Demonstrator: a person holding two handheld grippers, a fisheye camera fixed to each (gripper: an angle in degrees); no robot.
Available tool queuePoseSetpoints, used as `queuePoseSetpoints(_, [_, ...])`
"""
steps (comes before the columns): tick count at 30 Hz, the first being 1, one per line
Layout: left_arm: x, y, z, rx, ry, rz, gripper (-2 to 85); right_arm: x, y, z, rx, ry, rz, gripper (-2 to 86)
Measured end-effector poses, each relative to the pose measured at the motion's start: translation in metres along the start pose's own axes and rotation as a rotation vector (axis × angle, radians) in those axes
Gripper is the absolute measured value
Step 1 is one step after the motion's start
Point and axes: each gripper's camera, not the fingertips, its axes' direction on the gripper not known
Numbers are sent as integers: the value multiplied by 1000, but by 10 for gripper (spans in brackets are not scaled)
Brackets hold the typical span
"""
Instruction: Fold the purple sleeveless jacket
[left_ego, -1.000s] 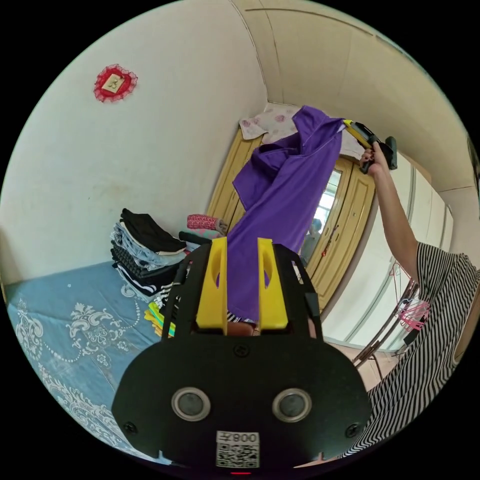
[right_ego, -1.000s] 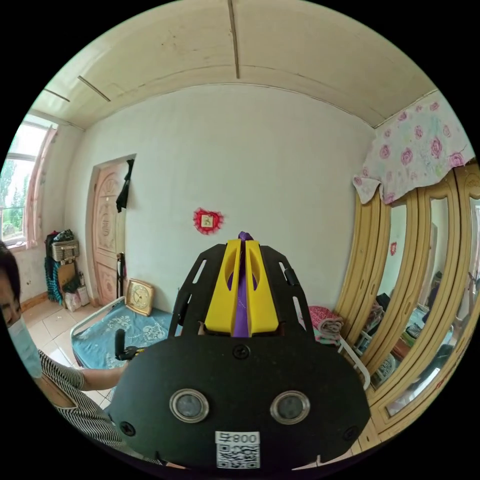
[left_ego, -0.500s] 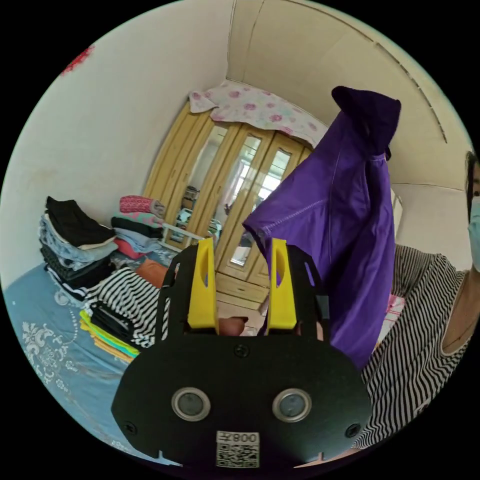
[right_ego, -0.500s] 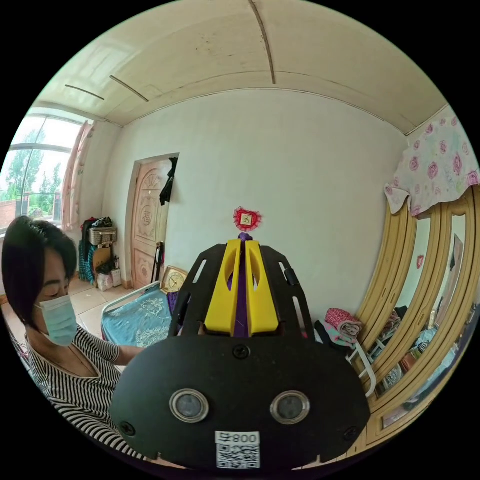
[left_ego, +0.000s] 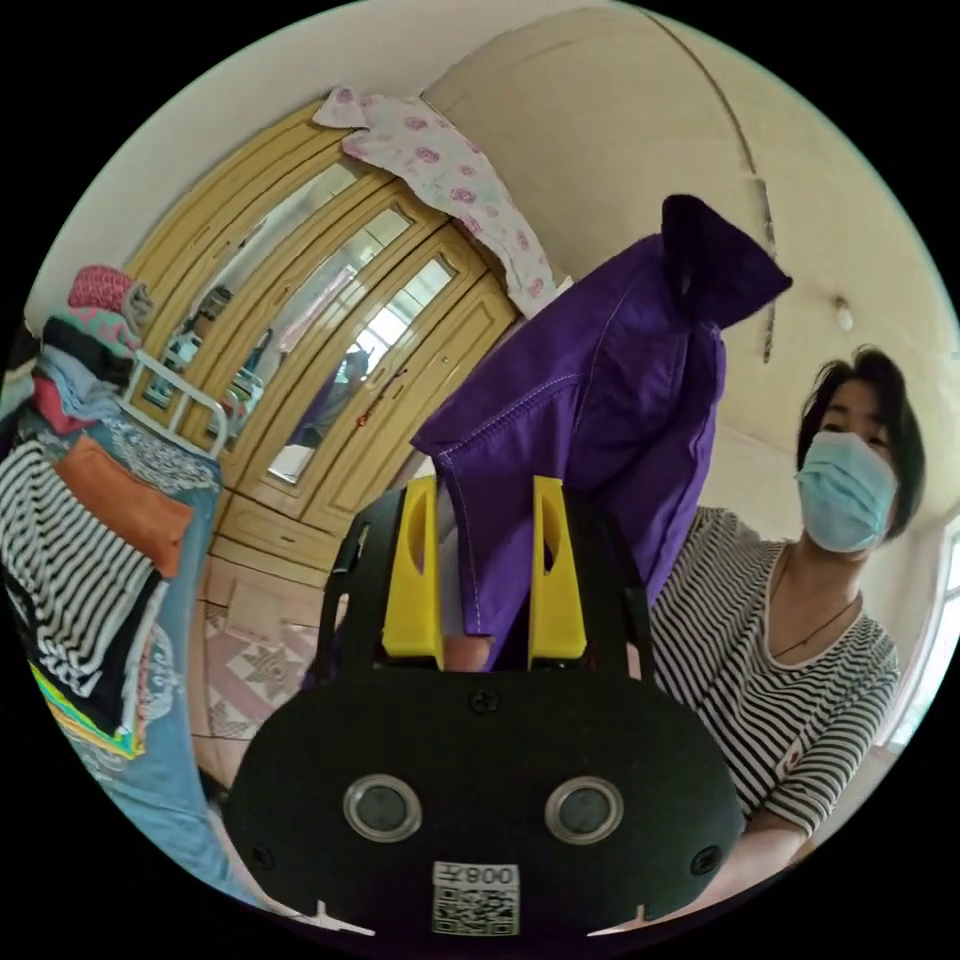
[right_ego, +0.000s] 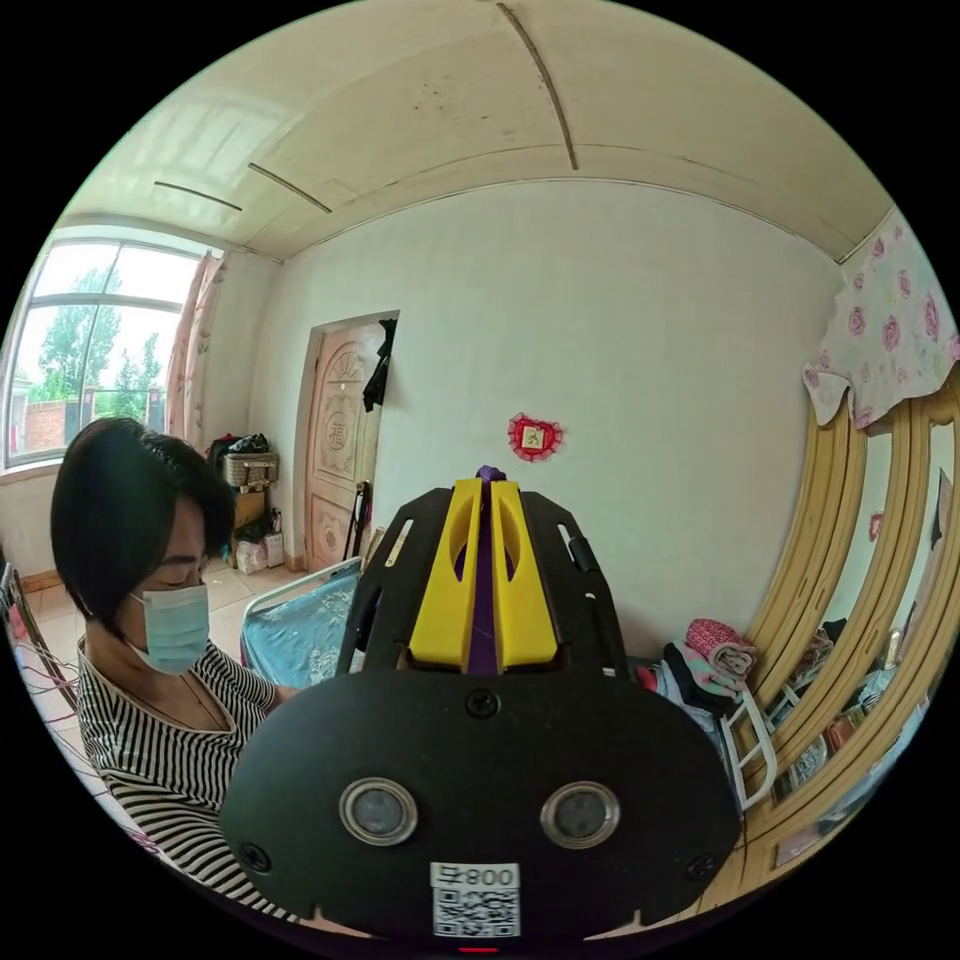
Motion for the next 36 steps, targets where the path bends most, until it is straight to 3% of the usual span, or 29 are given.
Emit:
queuePoseSetpoints(5, [25, -34, 28, 40, 153, -16, 31, -1, -3, 7, -12, -7, -31, 10])
queuePoseSetpoints(14, [148, -84, -36, 307, -20, 64, 9, 18, 15, 20, 7, -18, 24, 11])
queuePoseSetpoints(22, [389, -150, -128, 498, -480, 375, 7, 30, 62, 85, -33, -137, 126, 11])
queuePoseSetpoints(28, [560, -202, -112, 527, -788, 573, 7, 8, 88, 131, -20, -273, 168, 10])
queuePoseSetpoints(36, [724, -244, -62, 616, -1145, 707, 7, -62, 113, 158, 24, -393, 124, 10])
